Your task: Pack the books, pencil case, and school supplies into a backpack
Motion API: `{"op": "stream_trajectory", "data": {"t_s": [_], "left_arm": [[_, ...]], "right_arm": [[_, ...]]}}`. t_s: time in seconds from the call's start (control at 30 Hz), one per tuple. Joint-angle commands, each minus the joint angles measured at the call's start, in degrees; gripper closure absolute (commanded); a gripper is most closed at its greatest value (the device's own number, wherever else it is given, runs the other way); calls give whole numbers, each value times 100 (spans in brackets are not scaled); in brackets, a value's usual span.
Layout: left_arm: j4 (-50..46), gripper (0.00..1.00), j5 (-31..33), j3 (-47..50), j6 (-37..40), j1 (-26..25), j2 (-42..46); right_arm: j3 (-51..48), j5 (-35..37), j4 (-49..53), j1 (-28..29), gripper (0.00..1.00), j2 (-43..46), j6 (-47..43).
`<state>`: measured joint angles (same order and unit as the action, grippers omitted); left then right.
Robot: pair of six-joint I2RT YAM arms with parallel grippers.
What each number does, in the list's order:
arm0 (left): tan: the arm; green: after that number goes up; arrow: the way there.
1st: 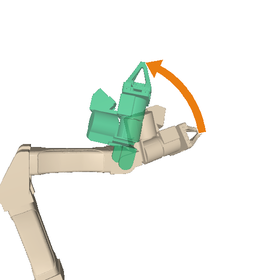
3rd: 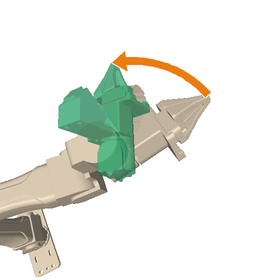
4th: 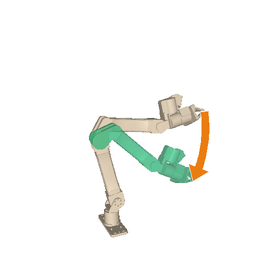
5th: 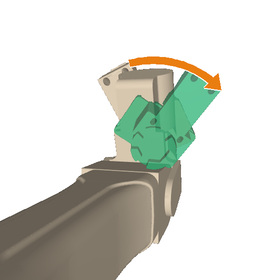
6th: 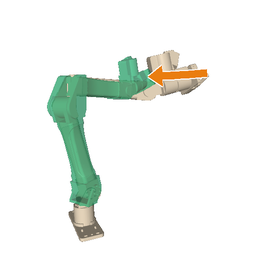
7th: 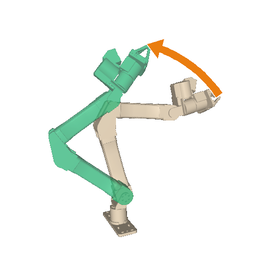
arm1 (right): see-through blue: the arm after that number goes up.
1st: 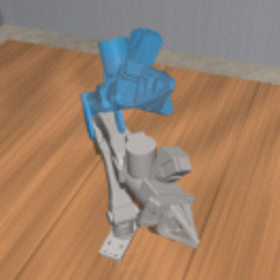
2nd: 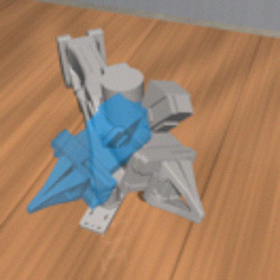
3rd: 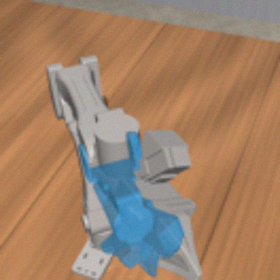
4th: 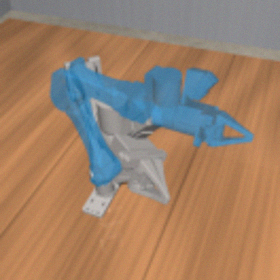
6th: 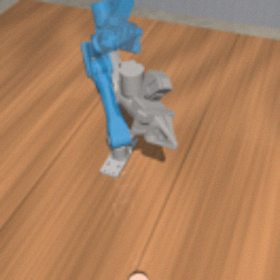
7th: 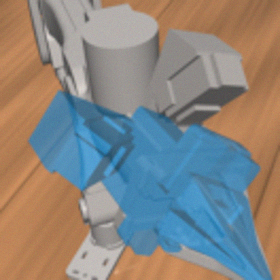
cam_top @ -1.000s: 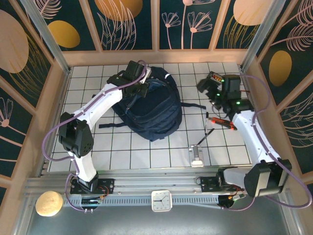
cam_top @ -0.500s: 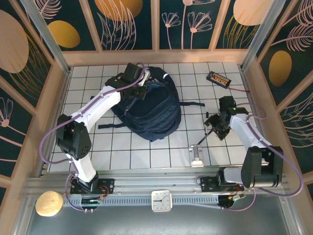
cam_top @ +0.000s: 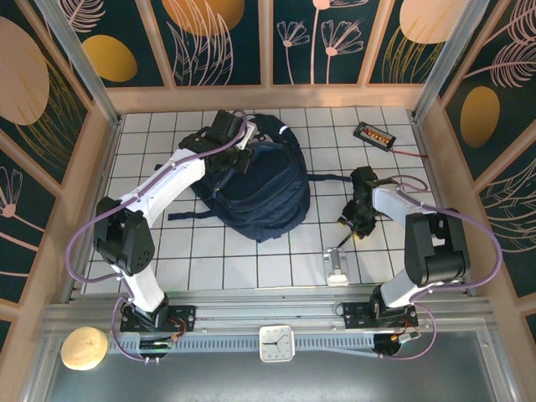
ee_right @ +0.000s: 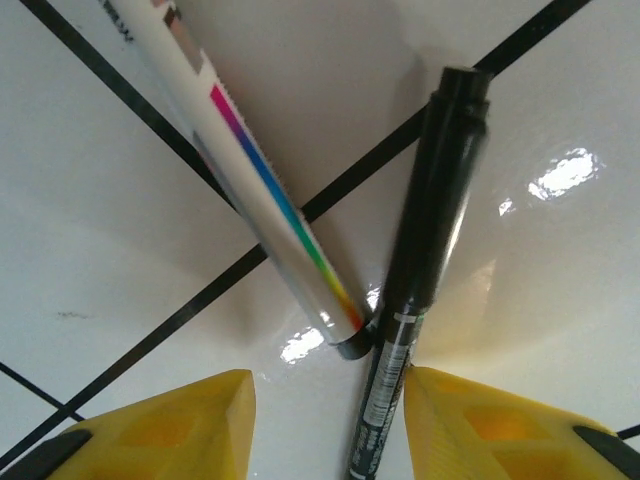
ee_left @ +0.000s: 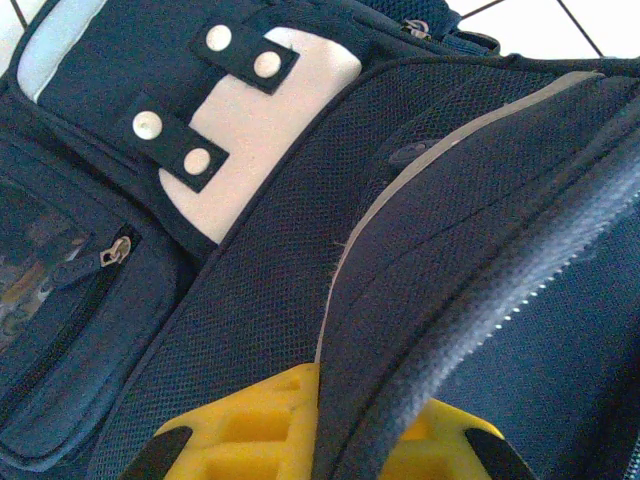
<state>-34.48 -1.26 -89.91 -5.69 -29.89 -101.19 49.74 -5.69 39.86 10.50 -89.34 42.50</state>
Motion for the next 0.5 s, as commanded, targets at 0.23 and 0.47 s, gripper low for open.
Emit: {"op": "stream_trajectory", "data": {"t_s": [0.23,0.47], "left_arm": [[-172,100,38,19,-10,97,266],[-178,100,112,129,71,96,267]], "right_arm": [[-112,330,-170,37,65,-305,83],[-189,437,-144,48,76,-313,108]]}}
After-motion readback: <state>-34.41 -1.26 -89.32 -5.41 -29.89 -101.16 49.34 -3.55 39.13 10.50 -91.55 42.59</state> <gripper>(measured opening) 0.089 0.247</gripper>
